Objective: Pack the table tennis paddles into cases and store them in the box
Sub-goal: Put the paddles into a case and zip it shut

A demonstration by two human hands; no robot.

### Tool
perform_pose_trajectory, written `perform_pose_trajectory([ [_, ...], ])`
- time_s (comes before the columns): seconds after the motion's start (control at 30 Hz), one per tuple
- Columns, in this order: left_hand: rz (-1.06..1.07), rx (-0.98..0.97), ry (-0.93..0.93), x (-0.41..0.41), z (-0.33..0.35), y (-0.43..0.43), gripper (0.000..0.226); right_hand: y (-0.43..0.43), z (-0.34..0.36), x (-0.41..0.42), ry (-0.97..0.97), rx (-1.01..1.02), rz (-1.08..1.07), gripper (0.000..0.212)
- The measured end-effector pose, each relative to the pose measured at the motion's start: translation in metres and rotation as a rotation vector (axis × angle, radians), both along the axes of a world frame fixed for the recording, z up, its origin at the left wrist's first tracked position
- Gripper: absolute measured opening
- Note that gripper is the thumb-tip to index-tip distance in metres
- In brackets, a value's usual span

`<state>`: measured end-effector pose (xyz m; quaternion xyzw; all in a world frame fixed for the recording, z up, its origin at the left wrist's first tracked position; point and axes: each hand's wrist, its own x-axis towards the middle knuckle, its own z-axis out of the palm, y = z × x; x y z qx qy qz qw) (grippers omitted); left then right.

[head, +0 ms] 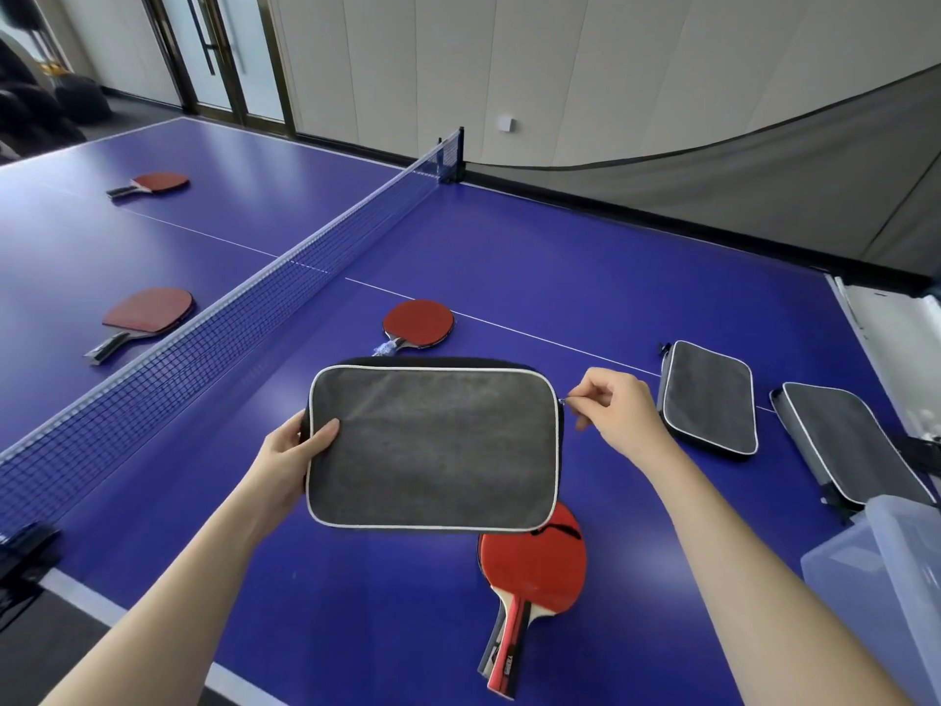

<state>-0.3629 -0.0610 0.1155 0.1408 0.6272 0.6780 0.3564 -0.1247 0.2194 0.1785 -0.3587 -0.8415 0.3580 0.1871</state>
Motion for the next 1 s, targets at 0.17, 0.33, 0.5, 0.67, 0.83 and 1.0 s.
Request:
perform_pose_trajectory([
  [0.17,-0.039,-0.044,0.146,0.003,0.006,0.003,0.022,0.003,0.0,-0.001,-0.019,-0.005,-0.026,0.012],
  [0.33,-0.056,-0.094,0.315,0.013,0.019,0.014,0.016,-0.002,0.006,-0.011,-0.037,0.053,-0.05,0.015],
  [0.5,-0.058,-0.094,0.435,0.025,0.032,0.03,0.019,-0.014,0.017,-0.022,0.035,0.145,-0.039,0.018],
  [0.67,-0.017,-0.092,0.551,0.033,0.038,0.04,0.03,-0.024,0.024,-0.025,0.14,0.138,-0.073,0.015],
  [0.83,-0.037,-0.111,0.643,0.04,0.041,0.053,0.029,-0.032,0.027,-0.027,0.204,0.127,-0.105,0.011],
  [1.0,-0.045,-0.152,0.74,0.044,0.046,0.065,0.026,-0.039,0.037,-0.031,0.255,0.093,-0.111,0.01],
])
